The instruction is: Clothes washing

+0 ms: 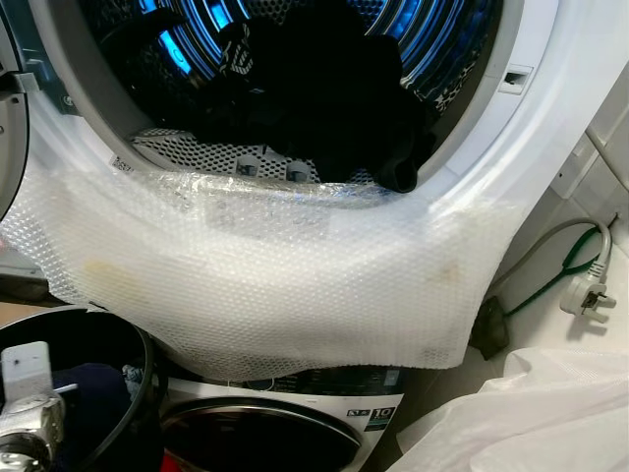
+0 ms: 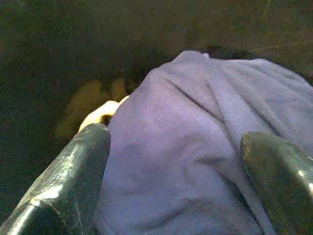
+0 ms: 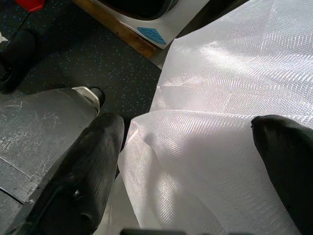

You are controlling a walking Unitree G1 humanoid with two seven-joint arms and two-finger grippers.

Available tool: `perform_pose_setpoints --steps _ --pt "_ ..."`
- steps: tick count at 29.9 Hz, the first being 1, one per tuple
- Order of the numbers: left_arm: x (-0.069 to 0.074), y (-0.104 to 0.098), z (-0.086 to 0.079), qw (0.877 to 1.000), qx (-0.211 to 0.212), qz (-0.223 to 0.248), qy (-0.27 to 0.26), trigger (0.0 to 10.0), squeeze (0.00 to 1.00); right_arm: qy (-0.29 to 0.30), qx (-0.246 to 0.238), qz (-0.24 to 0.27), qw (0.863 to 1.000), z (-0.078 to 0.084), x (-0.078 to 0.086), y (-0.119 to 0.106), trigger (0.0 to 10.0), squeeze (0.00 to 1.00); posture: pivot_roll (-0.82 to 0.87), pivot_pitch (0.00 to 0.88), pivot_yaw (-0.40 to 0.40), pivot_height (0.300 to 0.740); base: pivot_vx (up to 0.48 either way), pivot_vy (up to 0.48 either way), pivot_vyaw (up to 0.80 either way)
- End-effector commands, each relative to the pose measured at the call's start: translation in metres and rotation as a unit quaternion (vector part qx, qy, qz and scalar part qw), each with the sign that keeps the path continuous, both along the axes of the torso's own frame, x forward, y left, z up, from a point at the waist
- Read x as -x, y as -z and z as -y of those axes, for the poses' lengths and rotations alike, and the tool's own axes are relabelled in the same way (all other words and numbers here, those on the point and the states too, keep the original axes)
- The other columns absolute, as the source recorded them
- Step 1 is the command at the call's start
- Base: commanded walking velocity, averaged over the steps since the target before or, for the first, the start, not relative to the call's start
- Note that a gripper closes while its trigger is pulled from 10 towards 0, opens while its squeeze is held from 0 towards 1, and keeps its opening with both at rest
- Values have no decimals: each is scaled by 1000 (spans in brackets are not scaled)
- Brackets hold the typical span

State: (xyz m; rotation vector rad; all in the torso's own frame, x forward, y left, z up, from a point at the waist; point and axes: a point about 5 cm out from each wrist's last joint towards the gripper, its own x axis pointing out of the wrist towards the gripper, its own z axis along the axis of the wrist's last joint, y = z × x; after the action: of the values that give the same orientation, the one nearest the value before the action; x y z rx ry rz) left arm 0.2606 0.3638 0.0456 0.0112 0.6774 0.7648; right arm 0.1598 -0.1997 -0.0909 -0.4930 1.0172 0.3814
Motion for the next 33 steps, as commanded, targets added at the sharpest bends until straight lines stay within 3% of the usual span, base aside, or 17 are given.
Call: perform_pose_setpoints --steps 1,6,11,15,21,27,33 --pt "5 1 -5 1000 -2 0 -4 10000 0 1 3 5 1000 3 0 -1 10000 0 1 0 -98 740 0 0 0" --pt "10 2 -9 1000 -8 -12 -11 10000 0 -14 6 8 1000 5 -4 -3 10000 0 -4 0 -137 740 0 0 0" --pt "11 6 -6 999 19 -6 -27 10000 0 -29 16 16 999 12 -8 -7 10000 0 -33 0 -161 740 0 0 0" --pt "2 11 8 999 52 -1 -17 10000 0 -25 21 17 999 21 -7 -8 10000 0 -56 0 -174 740 0 0 0" --pt "-1 17 20 998 55 -16 5 10000 0 -24 26 16 999 28 -1 -8 10000 0 -99 0 -180 740 0 0 0" --pt "-11 25 43 995 93 -12 25 10000 0 -17 39 13 999 44 11 -8 10000 0 -147 0 -198 740 0 0 0" --pt "-13 32 59 994 100 -26 34 10000 0 -19 43 9 999 52 18 -8 10000 0 -157 0 -204 740 0 0 0"
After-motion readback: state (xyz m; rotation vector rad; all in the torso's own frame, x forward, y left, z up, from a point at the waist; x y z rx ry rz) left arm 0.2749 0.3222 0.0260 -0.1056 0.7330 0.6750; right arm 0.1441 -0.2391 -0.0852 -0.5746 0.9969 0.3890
